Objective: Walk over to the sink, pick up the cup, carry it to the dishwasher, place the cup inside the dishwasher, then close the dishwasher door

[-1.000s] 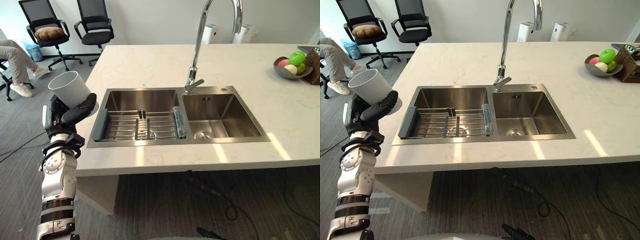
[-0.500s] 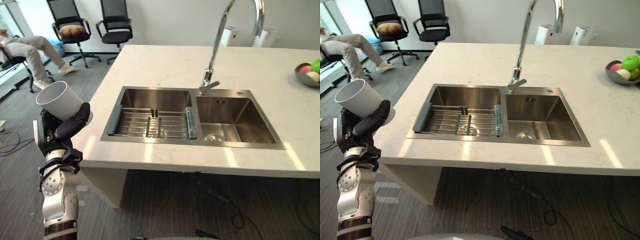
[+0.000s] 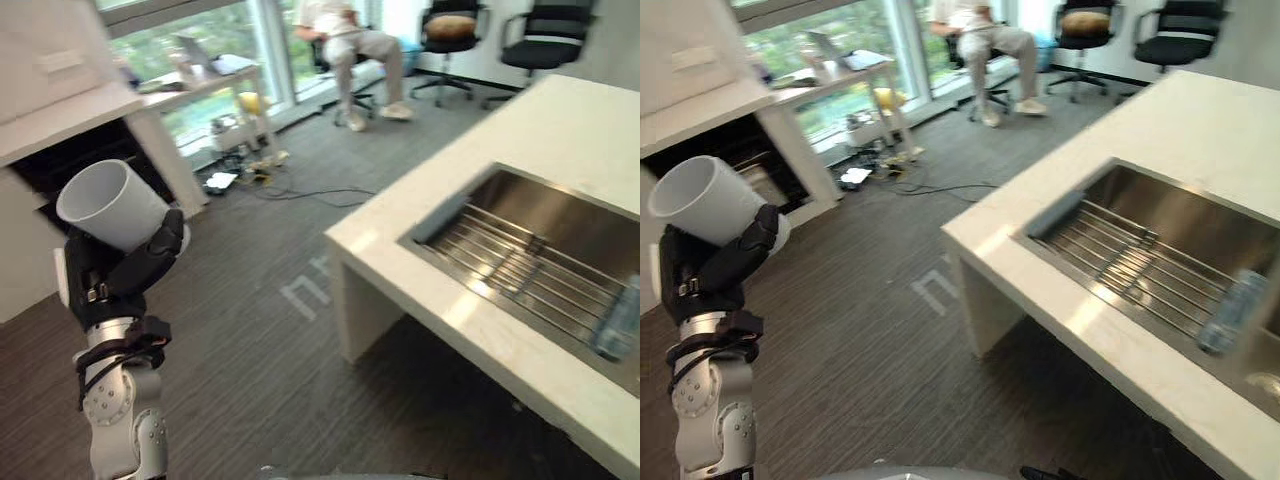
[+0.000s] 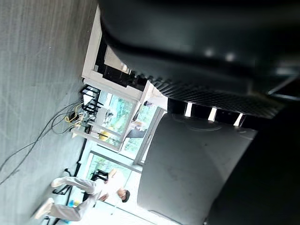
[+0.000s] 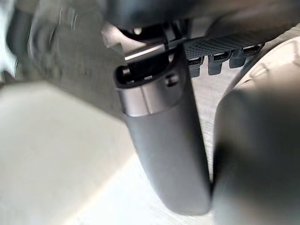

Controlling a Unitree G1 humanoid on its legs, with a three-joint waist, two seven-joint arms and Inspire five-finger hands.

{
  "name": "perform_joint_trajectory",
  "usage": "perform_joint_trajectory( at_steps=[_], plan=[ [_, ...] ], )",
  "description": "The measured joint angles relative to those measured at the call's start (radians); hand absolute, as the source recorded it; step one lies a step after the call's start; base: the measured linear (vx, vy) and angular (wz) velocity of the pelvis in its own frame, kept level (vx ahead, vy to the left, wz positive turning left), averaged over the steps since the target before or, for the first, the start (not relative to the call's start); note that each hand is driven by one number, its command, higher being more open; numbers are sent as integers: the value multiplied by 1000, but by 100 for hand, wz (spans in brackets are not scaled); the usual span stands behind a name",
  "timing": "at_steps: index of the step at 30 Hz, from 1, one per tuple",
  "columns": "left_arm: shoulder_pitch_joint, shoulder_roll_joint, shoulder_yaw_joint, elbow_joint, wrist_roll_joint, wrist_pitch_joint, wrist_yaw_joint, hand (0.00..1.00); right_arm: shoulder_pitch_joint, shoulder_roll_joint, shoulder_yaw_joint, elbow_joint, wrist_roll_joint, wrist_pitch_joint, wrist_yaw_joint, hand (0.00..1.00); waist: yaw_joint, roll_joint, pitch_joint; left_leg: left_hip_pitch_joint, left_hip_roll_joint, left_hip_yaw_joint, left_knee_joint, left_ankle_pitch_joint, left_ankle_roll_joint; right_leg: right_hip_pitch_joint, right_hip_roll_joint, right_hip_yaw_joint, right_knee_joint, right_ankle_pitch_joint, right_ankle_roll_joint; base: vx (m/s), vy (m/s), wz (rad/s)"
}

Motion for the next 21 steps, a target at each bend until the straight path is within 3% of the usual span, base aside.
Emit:
perform_joint_trajectory(
  at_steps=[1, 2, 3, 4, 5, 6, 8, 9, 10, 11, 12, 13, 15, 17, 19, 21],
  plan=[
    [-13, -3, 3, -2, -8, -6, 0, 0, -10, 18, 1, -11, 1, -3, -3, 100, 0, -19, 3, -2, -43, -9, -59, 2, -9, -11, 24, -4, -89, 31, -15, -189, 235, 201],
    [-34, 8, -4, 3, -16, -36, -4, 0, -21, 42, 9, -14, 1, -8, -8, 100, -6, -59, 21, 0, -61, -7, -39, -73, -50, -1, 23, -59, -179, 117, -39, -227, 144, 141],
    [-4, -2, -19, 2, -16, -40, -6, 0, -45, 39, 10, -10, 0, -3, -19, 100, 0, -35, 27, 25, -33, 17, -28, -121, -164, 15, 20, -94, -158, 113, -35, -198, 228, 112],
    [19, -6, -26, 2, -16, -40, -7, 0, -55, 37, 10, -6, -2, 0, -21, 100, 4, -29, 29, 47, -33, 32, -45, -132, -197, 27, 11, -104, -150, 114, -29, -136, 249, 65],
    [63, -9, -41, 2, -16, -39, -13, 0, -67, 38, 14, -4, -11, 1, -21, 100, 10, -25, 26, 87, -45, 56, -95, -140, -249, 44, -31, -123, -114, 107, -21, -38, 325, 60],
    [85, -11, -50, 3, -16, -39, -24, 0, -72, 35, 19, -6, -12, 2, -22, 100, 9, -11, 15, 102, -69, 60, -158, -105, -300, 52, -62, -141, -72, 110, -14, -27, 350, 92],
    [94, 0, -54, -1, -21, -27, -56, 0, -72, 29, 13, -22, -25, -3, -42, 100, 8, -9, 13, 74, -177, -27, -215, -117, -268, 56, -150, -103, 12, 143, -44, -22, 456, 134],
    [77, 8, -61, 1, -30, -20, -72, 0, -61, 31, -7, -43, -3, -10, -48, 100, 2, -10, 14, 63, -218, -106, -233, -125, -248, 44, -198, 7, 94, 162, -74, 48, 477, 233],
    [43, 23, -92, 16, -54, -22, -92, 0, -48, 44, -39, -81, 55, -25, -58, 100, -22, -9, 11, 39, -252, -229, -251, -126, -218, -13, -224, 258, 202, 186, -131, 91, 333, 254],
    [22, 37, -113, 31, -70, -30, -106, 0, -40, 55, -46, -92, 79, -26, -66, 100, -36, -8, 9, 19, -262, -295, -248, -130, -207, -45, -182, 425, 215, 133, -105, 151, 170, 326],
    [-24, 54, -148, 78, -97, -47, -139, 0, -39, 75, -46, -105, 128, -31, -71, 100, -51, -9, 9, -5, -285, -420, -250, -134, -185, -80, -67, 705, 208, 38, -55, 202, 1, 319],
    [-46, 58, -180, 114, -120, -47, -157, 0, -44, 88, -30, -103, 151, -32, -75, 100, -57, -12, 10, -5, -312, -518, -259, -133, -178, -107, 25, 883, 204, -11, -21, 225, -30, 296],
    [-33, 58, -197, 121, -123, -49, -160, 0, -48, 112, -1, -114, 173, -34, -84, 100, -56, -14, 9, 16, -348, -615, -285, -132, -178, -177, 89, 973, 176, -48, 13, 248, -51, 190],
    [-23, 59, -196, 121, -121, -57, -159, 0, -69, 125, 18, -135, 180, -36, -102, 100, -55, -15, 9, 51, -362, -653, -321, -130, -187, -293, 126, 1000, 138, -55, 17, 259, -72, 85],
    [-24, 61, -211, 121, -118, -56, -160, 0, -95, 130, 37, -138, 190, -9, -103, 100, -61, -14, 9, 101, -341, -666, -352, -137, -215, -408, 197, 1023, 88, -47, 11, 267, -112, 14],
    [-38, 80, -285, 119, -109, -50, -187, 0, -84, 158, 49, -166, 218, 16, -117, 100, -88, -30, 12, 153, -298, -690, -326, -185, -270, -485, 280, 1101, -36, 57, 5, 364, -171, 27]
  ],
)
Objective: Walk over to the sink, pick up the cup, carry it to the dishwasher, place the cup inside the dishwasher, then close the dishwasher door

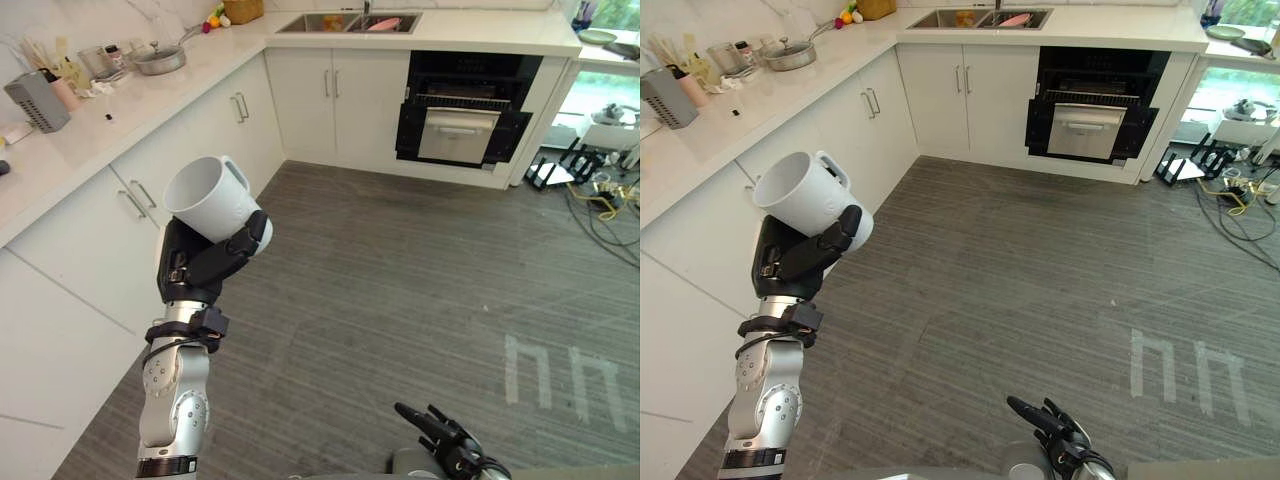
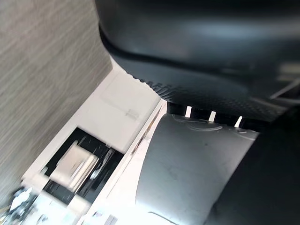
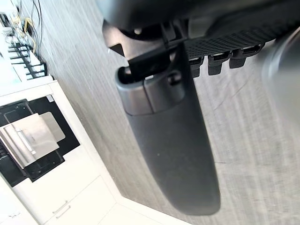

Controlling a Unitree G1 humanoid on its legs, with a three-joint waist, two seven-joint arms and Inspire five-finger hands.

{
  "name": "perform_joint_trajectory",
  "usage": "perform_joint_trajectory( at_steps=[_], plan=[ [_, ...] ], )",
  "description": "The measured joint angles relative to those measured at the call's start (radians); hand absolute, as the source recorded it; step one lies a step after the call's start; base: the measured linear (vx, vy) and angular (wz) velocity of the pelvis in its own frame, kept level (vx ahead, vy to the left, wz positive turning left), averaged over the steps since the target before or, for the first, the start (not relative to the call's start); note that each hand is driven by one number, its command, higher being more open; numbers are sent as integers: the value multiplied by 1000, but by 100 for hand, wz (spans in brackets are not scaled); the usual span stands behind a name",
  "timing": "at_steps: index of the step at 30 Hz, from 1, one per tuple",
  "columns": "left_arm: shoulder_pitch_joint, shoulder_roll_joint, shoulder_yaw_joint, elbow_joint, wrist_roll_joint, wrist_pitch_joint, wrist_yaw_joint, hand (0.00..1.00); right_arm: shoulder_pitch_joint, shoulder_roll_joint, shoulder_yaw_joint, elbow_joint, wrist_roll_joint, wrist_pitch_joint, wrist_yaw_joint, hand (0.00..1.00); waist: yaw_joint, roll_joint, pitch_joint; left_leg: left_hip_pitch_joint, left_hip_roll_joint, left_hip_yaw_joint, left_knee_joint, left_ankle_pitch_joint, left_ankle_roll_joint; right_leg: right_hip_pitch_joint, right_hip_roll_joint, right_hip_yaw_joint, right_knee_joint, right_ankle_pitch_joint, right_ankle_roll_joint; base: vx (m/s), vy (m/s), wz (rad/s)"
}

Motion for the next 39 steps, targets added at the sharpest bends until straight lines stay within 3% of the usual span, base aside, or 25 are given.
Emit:
perform_joint_trajectory(
  at_steps=[1, 2, 3, 4, 6, 8, 9, 15, 16, 18, 21, 22, 25, 26, 27, 28, 29, 31, 32, 34, 35, 36, 37, 38, 39],
  plan=[
    [-8, 9, -20, 0, 2, 3, -12, 0, 9, 10, -1, -5, 10, 6, -4, 100, -4, -18, 0, 12, 1, -8, 22, -21, -17, -4, 3, 26, -32, 45, -5, 421, -209, 41],
    [-21, 28, -70, -7, 15, 8, -40, 0, 43, 30, -1, -5, 20, 19, -6, 100, -12, -72, -8, 37, -9, -19, 73, -75, -48, 0, -16, 52, -19, 223, -28, 520, -286, 33],
    [-22, 1, -116, -7, 34, 11, -65, 0, 54, 31, -37, 4, 43, 45, -7, 100, -16, -43, -13, 46, 40, -14, 115, -107, -75, 1, 12, 26, 45, 160, -30, 518, -282, 36],
    [-30, -10, -138, -9, 45, 11, -79, 0, 61, 31, -44, -2, 43, 44, -10, 100, -25, -34, -15, 40, 57, -10, 134, -115, -87, 2, 19, 9, 53, 141, -38, 480, -261, 40],
    [-85, -40, -207, -23, 75, 11, -128, 0, 92, 33, -48, -29, 43, 43, -17, 100, -33, -28, -11, 50, 109, 30, 161, -121, -94, 2, 42, -33, 111, 73, -60, 350, -206, 38],
    [-107, -58, -216, -36, 78, 9, -143, 0, 115, 43, -48, -60, 51, 42, -16, 100, -36, -26, -10, 77, 127, 50, 166, -122, -95, 11, 50, -47, 155, 31, -70, 200, -139, 8],
    [-125, -43, -228, -78, 79, -99, -168, 0, 170, 89, -17, -174, 108, 17, -14, 100, -29, -81, -52, 85, 109, 101, 200, -223, -118, -35, 14, -46, 301, -46, -65, 44, -33, 2],
    [-124, -56, -229, -78, 80, -100, -158, 0, 190, 86, 12, -180, 108, 16, -13, 100, -35, -85, -74, 104, 111, 144, 160, -193, -126, -44, 42, -33, 272, -47, -68, 2, -6, -12],
    [-128, -67, -238, -78, 86, -102, -149, 0, 209, 86, 24, -181, 107, 18, -13, 100, -39, -79, -102, 108, 112, 156, 117, -178, -121, -45, 21, -76, 262, -55, -81, 38, -26, -23],
    [-131, -96, -247, -78, 86, -115, -123, 0, 221, 81, 53, -184, 107, 19, -14, 100, -36, -104, -103, 135, 96, 152, 96, -150, -123, -43, -26, -141, 294, -68, -81, 94, -24, -10],
    [-132, -136, -244, -50, 88, -116, -48, 0, 226, 49, 115, -186, 105, 29, -18, 100, -30, -108, -108, 142, 110, 120, 147, -148, -119, -20, -24, -165, 320, -92, -86, 165, -93, -3],
    [-132, -138, -241, -40, 88, -119, -21, 0, 222, 36, 138, -185, 105, 33, -18, 100, -27, -113, -104, 130, 116, 106, 193, -147, -111, -10, -25, -170, 322, -104, -92, 122, -132, -7],
    [-132, -133, -227, 4, 102, -119, 62, 0, 200, 3, 179, -178, 103, 66, -18, 100, -23, -119, -85, 21, 174, 22, 524, -119, -53, 52, -32, -183, 320, -154, -95, 64, -126, 12],
    [-131, -132, -228, 2, 116, -120, 89, 0, 189, -12, 195, -178, 103, 83, -18, 100, -20, -116, -65, -61, 218, -18, 715, -52, -6, 83, -25, -192, 310, -168, -107, 6, -89, 21],
    [-118, -130, -225, -10, 125, -123, 105, 0, 174, -32, 212, -180, 101, 104, -17, 100, -13, -112, -51, -163, 260, -70, 894, 55, 30, 107, -11, -200, 295, -175, -116, 11, -85, 17],
    [-109, -130, -225, -17, 127, -130, 108, 0, 169, -42, 222, -181, 100, 110, -17, 100, -7, -104, -43, -213, 282, -83, 984, 73, 34, 121, -2, -203, 285, -176, -120, 52, -59, 5],
    [-83, -129, -225, -20, 129, -146, 107, 0, 164, -52, 229, -177, 99, 119, -17, 100, 3, -94, -31, -295, 316, -82, 1118, 40, 43, 156, 11, -207, 254, -174, -128, 120, -23, 9],
    [-38, -124, -213, -20, 130, -162, 100, 0, 163, -59, 236, -171, 92, 126, -16, 100, 6, -93, -24, -356, 303, -58, 1063, -33, 30, 221, 11, -217, 175, -159, -153, 167, -4, 13],
    [-23, -122, -193, -20, 130, -167, 98, 0, 161, -63, 236, -168, 83, 128, -14, 100, 14, -92, -19, -359, 271, -33, 903, -77, 8, 262, 8, -213, 125, -141, -157, 215, 41, 6],
    [-21, -122, -155, -26, 130, -169, 100, 0, 154, -77, 235, -160, 71, 127, -3, 100, 25, -92, -18, -350, 171, -34, 523, -90, -27, 300, -19, -210, 82, -133, -133, 275, 89, 4],
    [-20, -125, -145, -29, 129, -169, 103, 0, 150, -81, 235, -158, 64, 127, 1, 100, 26, -93, -18, -349, 137, -50, 418, -74, -44, 306, -30, -209, 76, -135, -119, 271, 128, -8],
    [-10, -126, -128, -38, 129, -170, 109, 0, 138, -87, 235, -150, 62, 126, 2, 100, 35, -99, -20, -334, 70, -105, 280, 38, -53, 317, -55, -188, 61, -140, -98, 285, 154, -31],
    [10, -124, -125, -52, 129, -174, 123, 0, 127, -95, 236, -141, 62, 120, 5, 100, 45, -86, -33, -309, 30, -141, 206, 126, -51, 322, -65, -161, 40, -140, -67, 368, 211, -42],
    [12, -122, -117, -54, 129, -180, 124, 0, 109, -96, 237, -122, 61, 112, 4, 100, 47, -84, -35, -301, 19, -138, 207, 132, -8, 327, -73, -149, 36, -145, -45, 331, 190, -35],
    [13, -119, -114, -54, 129, -181, 124, 0, 97, -98, 237, -113, 61, 112, 4, 100, 48, -86, -32, -295, 15, -130, 221, 117, -3, 335, -81, -144, 33, -147, -31, 334, 194, -27]
  ],
)
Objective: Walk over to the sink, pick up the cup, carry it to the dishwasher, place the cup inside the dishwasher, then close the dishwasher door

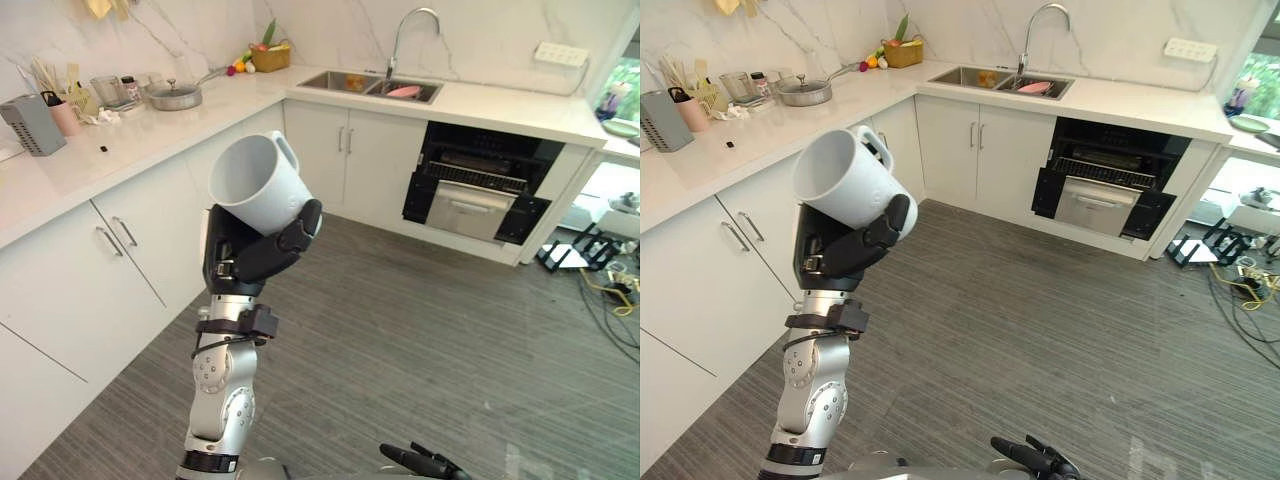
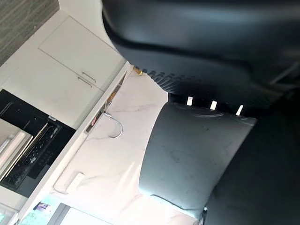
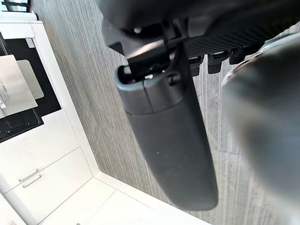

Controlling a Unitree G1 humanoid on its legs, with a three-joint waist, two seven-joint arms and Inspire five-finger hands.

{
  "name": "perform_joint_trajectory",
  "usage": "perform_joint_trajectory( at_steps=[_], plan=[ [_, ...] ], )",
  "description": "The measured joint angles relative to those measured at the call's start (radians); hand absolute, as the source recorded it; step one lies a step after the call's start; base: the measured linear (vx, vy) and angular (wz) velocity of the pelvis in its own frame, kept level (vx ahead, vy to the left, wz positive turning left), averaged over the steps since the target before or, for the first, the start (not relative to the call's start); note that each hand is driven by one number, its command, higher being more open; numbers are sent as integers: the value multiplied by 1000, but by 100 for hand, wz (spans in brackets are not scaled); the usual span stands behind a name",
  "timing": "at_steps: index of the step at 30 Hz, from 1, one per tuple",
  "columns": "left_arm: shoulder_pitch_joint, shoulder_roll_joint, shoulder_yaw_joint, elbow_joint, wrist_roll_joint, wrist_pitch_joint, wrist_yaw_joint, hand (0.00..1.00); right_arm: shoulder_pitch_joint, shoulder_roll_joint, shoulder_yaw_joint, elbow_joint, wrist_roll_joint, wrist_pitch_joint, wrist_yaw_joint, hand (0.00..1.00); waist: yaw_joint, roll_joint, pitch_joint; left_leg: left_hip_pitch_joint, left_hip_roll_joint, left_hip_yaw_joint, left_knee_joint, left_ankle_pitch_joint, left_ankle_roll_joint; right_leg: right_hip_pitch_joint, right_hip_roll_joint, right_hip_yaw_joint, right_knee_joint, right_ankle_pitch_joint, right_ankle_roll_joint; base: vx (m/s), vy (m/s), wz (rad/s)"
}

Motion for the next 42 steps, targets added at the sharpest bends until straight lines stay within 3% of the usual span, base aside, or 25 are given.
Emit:
perform_joint_trajectory(
  at_steps=[4, 6, 7, 8, 9, 10, 12, 13, 16, 18, 19, 20, 21, 24, 26, 28, 29, 30, 32, 34, 37, 39, 40, 41, 42],
  plan=[
    [-2, 10, 2, 10, -2, 3, 0, 0, -25, 21, -11, 25, -4, -38, 7, 100, 4, -1, -5, 24, -28, 18, 69, -93, 23, 50, -38, 29, -9, -2, 62, 293, 163, -20],
    [-3, 15, -35, 11, -7, 23, -17, 0, -8, 52, -70, 24, -4, -77, 5, 100, 4, -19, -13, 106, -74, 19, 1, -130, 41, -17, -96, 26, 242, -19, 96, 244, 153, 6],
    [-4, 19, -43, 10, -7, 30, -23, 0, -5, 59, -81, 21, -3, -89, 3, 100, 4, -29, -17, 136, -91, 20, -23, -132, 45, -49, -120, 23, 337, -8, 94, 242, 121, 0],
    [-4, 34, -56, 3, -5, 39, -34, 0, 1, 70, -90, 10, -1, -113, -1, 100, 3, -51, -22, 205, -130, 18, -76, -139, 55, -114, -180, 11, 526, 56, 65, 294, 99, 4],
    [-3, 48, -77, -12, 0, 49, -45, 0, 18, 75, -90, -16, 1, -132, 2, 100, -4, -64, -24, 284, -153, 3, -139, -136, 62, -163, -214, 13, 666, 187, 21, 311, 88, 12],
    [-3, 52, -92, -21, 6, 53, -47, 0, 26, 75, -90, -27, 1, -137, 6, 100, -13, -53, -29, 316, -154, -6, -167, -129, 71, -184, -213, 24, 716, 265, 11, 345, 52, 29],
    [-22, 69, -117, -62, 30, 49, -49, 0, 21, 87, -90, -54, -13, -150, 1, 100, -34, -51, -38, 361, -138, -28, -195, -132, 66, -262, -191, 33, 814, 215, 6, 347, -27, 37],
    [-59, 74, -133, -69, 36, 43, -48, 0, 14, 102, -90, -76, -16, -154, -6, 100, -49, -40, -41, 375, -115, -50, -215, -131, 62, -337, -155, 3, 780, 122, 2, 344, -90, 44],
    [-114, 75, -132, -45, 22, 48, -44, 0, -13, 111, -90, -103, -15, -151, -27, 100, -74, -12, -3, 407, -49, -62, -228, -129, 52, -384, -78, -89, 488, 82, -1, 387, -123, 38],
    [-126, 74, -131, -13, 2, 71, -33, 0, -10, 121, -81, -122, -13, -128, -51, 100, -72, -6, 3, 459, -15, -42, -209, -153, 12, -376, -24, -99, 100, 189, -7, 522, -190, -1],
    [-126, 73, -134, -11, -4, 76, -29, 0, -4, 123, -80, -134, -12, -122, -58, 100, -71, -7, 4, 474, -11, -35, -197, -171, -12, -364, -17, -87, 17, 244, -13, 407, -162, -1],
    [-126, 73, -135, -11, -4, 85, -26, 0, 19, 140, -78, -160, -12, -111, -67, 100, -71, -37, 8, 509, -23, -15, -157, -229, -54, -344, -23, -57, -70, 414, -47, 488, -202, -15],
    [-110, 33, -138, -3, -4, 93, -21, 0, 11, 110, -81, -185, -11, -108, -71, 100, -63, 21, 36, 538, 25, 13, -108, -299, -61, -358, 16, -60, 32, 427, -69, 504, -217, -22],
    [-109, 13, -192, 1, 11, 111, -26, 0, 9, 102, -78, -215, -7, -67, -72, 100, -48, 33, 43, 527, 71, 40, -7, -299, -49, -368, 53, -57, 114, 291, -84, 317, -193, -21],
    [-111, 12, -209, -9, 26, 111, -33, 0, 12, 106, -77, -243, -4, -50, -72, 100, -47, 35, 44, 531, 94, 47, 36, -277, -42, -367, 71, -70, 156, 242, -92, 289, -233, -20],
    [-111, 8, -208, -14, 26, 107, -35, 0, 14, 105, -82, -250, -3, -39, -79, 100, -40, 51, 56, 496, 131, 60, 175, -232, 27, -339, 79, -98, 176, 200, -91, 214, -164, -30],
    [-113, -9, -203, -29, 26, 107, -34, 0, 35, 102, -91, -291, 6, -30, -84, 100, -38, 60, 69, 423, 179, 53, 392, -176, 43, -331, 59, -87, 338, 106, -86, 387, -141, -26],
    [-90, -34, -193, -66, 25, 97, -30, 0, 77, 105, -89, -343, 7, -19, -82, 100, -18, 50, 72, 343, 198, 30, 621, -9, 31, -271, 63, -49, 380, -21, -88, 438, -129, -28],
    [-30, -66, -182, -100, 24, 70, -26, 0, 90, 82, -87, -356, 3, -19, -84, 100, -13, 102, 65, 197, 242, -71, 835, 260, 9, -206, 122, -44, 324, -46, -95, 378, -48, -34],
    [-15, -65, -177, -124, 23, 55, -43, 0, 89, 91, -61, -357, 4, -10, -81, 100, 13, 100, 68, -66, 243, -51, 1028, 144, 20, -104, 144, -48, 168, -29, -89, 434, -16, -42],
    [11, -52, -154, -115, 13, 36, -59, 0, 88, 109, -32, -357, 6, -11, -63, 100, 65, 89, 67, -159, 259, 41, 882, 0, 11, -1, 144, -44, 14, 50, -101, 423, -2, -82],
    [13, -37, -144, -73, 0, 32, -73, 0, 55, 108, -12, -337, 10, -12, -58, 100, 51, 83, 71, -119, 201, 124, 411, -69, -32, 83, 142, -19, -49, 53, -102, 475, 12, -33],
    [13, -38, -144, -60, -2, 34, -73, 0, 33, 105, -11, -314, 13, -12, -58, 100, 46, 80, 72, -102, 162, 129, 274, -61, -42, 99, 135, -14, -58, 48, -93, 482, 60, -17],
    [14, -35, -144, -36, -4, 35, -69, 0, -15, 97, -11, -259, 18, -12, -59, 100, 37, 79, 73, -63, 86, 124, 1, 35, -30, 127, 121, 6, -73, 35, -70, 464, 131, -32],
    [21, -30, -143, -26, -7, 35, -66, 0, -33, 94, -13, -237, 18, -13, -61, 100, 42, 78, 73, -38, 61, 110, -59, 118, -36, 142, 115, 28, -84, 30, -62, 544, 190, -45]
  ],
)
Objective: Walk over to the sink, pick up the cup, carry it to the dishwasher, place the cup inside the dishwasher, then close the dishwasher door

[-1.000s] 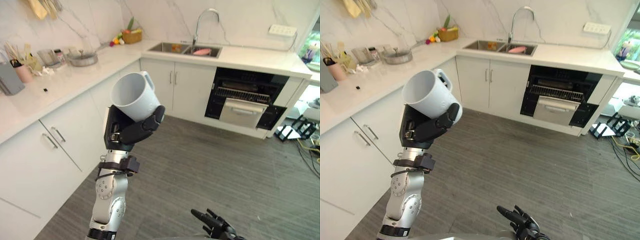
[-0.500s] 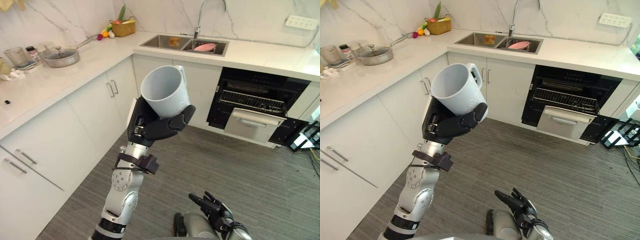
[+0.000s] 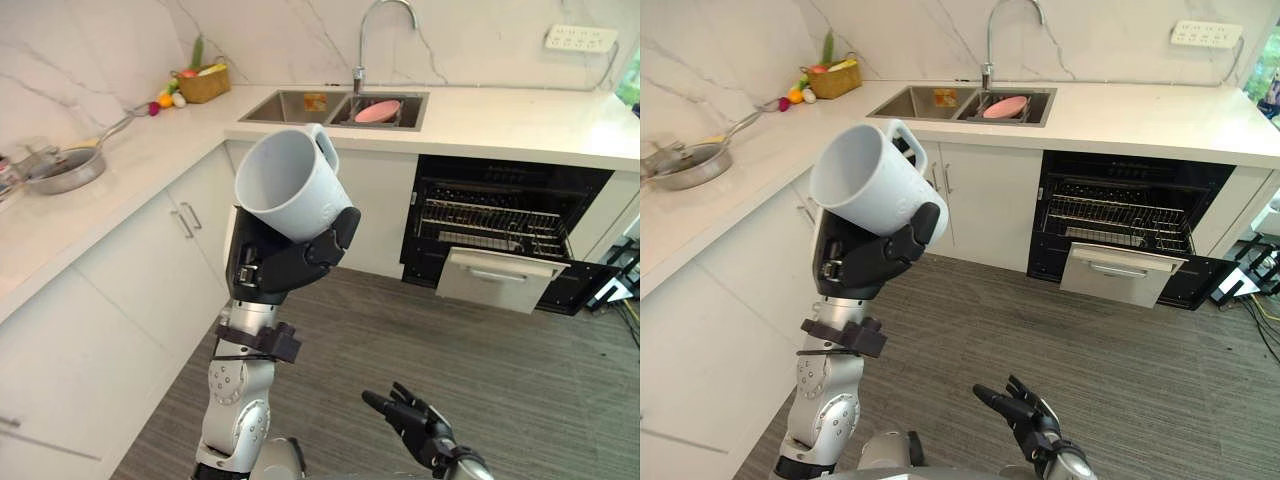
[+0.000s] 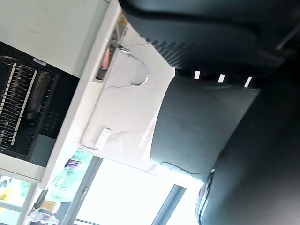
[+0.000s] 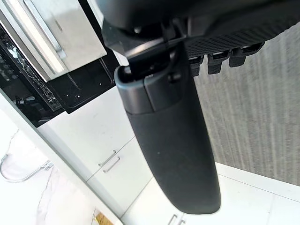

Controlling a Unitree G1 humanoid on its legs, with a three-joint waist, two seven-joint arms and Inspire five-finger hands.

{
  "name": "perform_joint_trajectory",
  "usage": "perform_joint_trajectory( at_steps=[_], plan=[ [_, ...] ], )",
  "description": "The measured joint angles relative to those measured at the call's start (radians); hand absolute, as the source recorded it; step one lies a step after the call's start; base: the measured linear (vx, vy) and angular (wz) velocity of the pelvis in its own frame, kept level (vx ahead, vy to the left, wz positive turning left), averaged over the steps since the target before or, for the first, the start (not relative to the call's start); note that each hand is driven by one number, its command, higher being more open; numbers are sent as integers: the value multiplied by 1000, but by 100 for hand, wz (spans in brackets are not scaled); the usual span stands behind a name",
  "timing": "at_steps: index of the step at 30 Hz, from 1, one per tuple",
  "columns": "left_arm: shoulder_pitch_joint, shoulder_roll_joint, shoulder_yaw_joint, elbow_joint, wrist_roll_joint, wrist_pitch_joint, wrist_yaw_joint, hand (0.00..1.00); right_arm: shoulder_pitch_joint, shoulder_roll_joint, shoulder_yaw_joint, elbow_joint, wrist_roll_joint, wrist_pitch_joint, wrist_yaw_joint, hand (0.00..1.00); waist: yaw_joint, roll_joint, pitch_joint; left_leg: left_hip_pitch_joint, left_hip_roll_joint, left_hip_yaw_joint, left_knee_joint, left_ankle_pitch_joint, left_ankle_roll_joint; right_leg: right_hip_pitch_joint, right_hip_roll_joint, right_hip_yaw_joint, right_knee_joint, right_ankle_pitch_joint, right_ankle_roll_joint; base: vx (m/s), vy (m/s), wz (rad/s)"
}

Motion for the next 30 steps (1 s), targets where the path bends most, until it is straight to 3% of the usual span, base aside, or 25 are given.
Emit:
perform_joint_trajectory(
  at_steps=[1, 4, 7, 9, 11, 12, 13, 14, 15, 16, 18, 20, 21, 22, 23, 24, 26, 30],
  plan=[
    [8, 25, 3, 26, -11, 0, 4, 0, -14, 5, -2, 27, 0, -15, -2, 100, -2, -23, -25, 36, -51, 15, -59, 23, 74, 22, -34, 38, -37, -12, 23, 444, 170, -25],
    [-3, 27, 14, 50, -17, 1, 24, 0, -42, 5, 3, 71, -2, -27, -1, 100, -9, -46, -26, 11, -61, 26, 20, -32, 115, 38, -59, 74, -72, 2, 50, 466, 146, -11],
    [-1, 35, 21, 66, -17, 5, 38, 0, -22, 15, 13, 116, -3, -33, -1, 100, -10, -58, -53, 63, -62, 40, 50, -106, 112, 41, -74, 76, 33, 21, 78, 330, 54, -15],
    [-1, 39, 20, 60, -22, 19, 26, 0, 4, 25, 13, 138, -2, -34, -9, 100, -10, -79, -75, 126, -80, 42, 19, -125, 112, -7, -99, 33, 211, 43, 110, 360, 17, 3],
    [-1, 47, 16, 57, -40, 32, 4, 0, 16, 34, 12, 142, -2, -36, -26, 100, -11, -93, -78, 197, -94, 36, -24, -151, 103, -94, -139, -15, 453, 124, 163, 306, 13, 8],
    [-1, 55, 10, 56, -47, 33, -8, 0, 18, 42, 11, 142, 0, -43, -34, 100, -14, -110, -78, 249, -117, 26, -65, -165, 99, -169, -188, -41, 633, 243, 179, 288, -5, 21],
    [2, 62, -8, 53, -47, 39, -14, 0, 15, 44, 10, 138, 1, -63, -38, 100, -25, -114, -82, 298, -128, 6, -110, -177, 92, -239, -241, -73, 781, 368, 135, 285, -22, 27],
    [5, 65, -13, 48, -47, 39, -17, 0, 7, 44, 12, 138, 0, -71, -38, 100, -27, -118, -84, 312, -130, 5, -120, -187, 88, -280, -270, -88, 849, 339, 103, 271, -48, 25],
    [14, 64, -20, 44, -46, 39, -17, 0, -7, 46, 15, 137, -1, -77, -38, 100, -32, -113, -84, 331, -119, 3, -120, -188, 88, -352, -310, -113, 925, 249, 63, 266, -89, 19],
    [14, 65, -30, 43, -44, 39, -9, 0, -15, 54, 18, 128, -2, -82, -37, 100, -35, -103, -78, 348, -89, -3, -114, -188, 86, -404, -314, -135, 909, 182, 69, 270, -107, 22],
    [13, 65, -38, 43, -38, 36, 3, 0, -13, 73, 26, 99, -2, -87, -45, 100, -46, -95, -74, 371, -32, -9, -115, -188, 77, -453, -285, -173, 741, 109, 83, 303, -186, 16],
    [12, 69, -37, 43, -43, 28, 18, 0, 0, 82, 48, 41, -6, -100, -86, 100, -53, -107, -78, 396, -3, 0, -107, -218, 18, -453, -252, -242, 399, 136, 78, 348, -238, -16],
    [12, 78, -28, 40, -60, 19, 23, 0, 16, 89, 55, -16, -8, -114, -130, 100, -47, -145, -83, 431, -16, 11, -97, -264, -31, -429, -253, -297, 218, 226, 10, 324, -207, -57],
    [17, 75, -27, 48, -64, 18, 28, 0, 16, 85, 48, -32, -8, -129, -156, 100, -42, -131, -83, 440, -4, 15, -90, -292, -40, -413, -241, -312, 208, 190, 2, 409, -233, -82],
    [15, 59, -32, 69, -65, 22, 39, 0, 4, 74, 17, -79, -8, -148, -211, 100, -46, -90, -75, 442, 19, 10, -77, -315, -35, -414, -203, -305, 205, 189, 0, 305, -150, -74],
    [16, 43, -44, 72, -56, 23, 40, 0, -4, 62, -18, -141, -10, -162, -258, 100, -58, -74, -60, 458, 18, 14, -93, -314, -32, -418, -188, -314, 215, 188, -1, 239, -94, -65],
    [15, 36, -55, 72, -54, 21, 44, 0, -16, 56, -53, -232, -25, -195, -307, 100, -59, -79, -49, 490, 16, 54, -108, -318, -24, -421, -169, -319, 221, 175, -22, 88, -44, -76],
    [-2, 44, -51, 72, -36, -6, 68, 0, -26, 34, -81, -406, -85, -291, -346, 100, -71, -74, -42, 504, 24, 99, -65, -381, 46, -422, -116, -281, 206, 166, -32, -1, -42, -61]
  ],
)
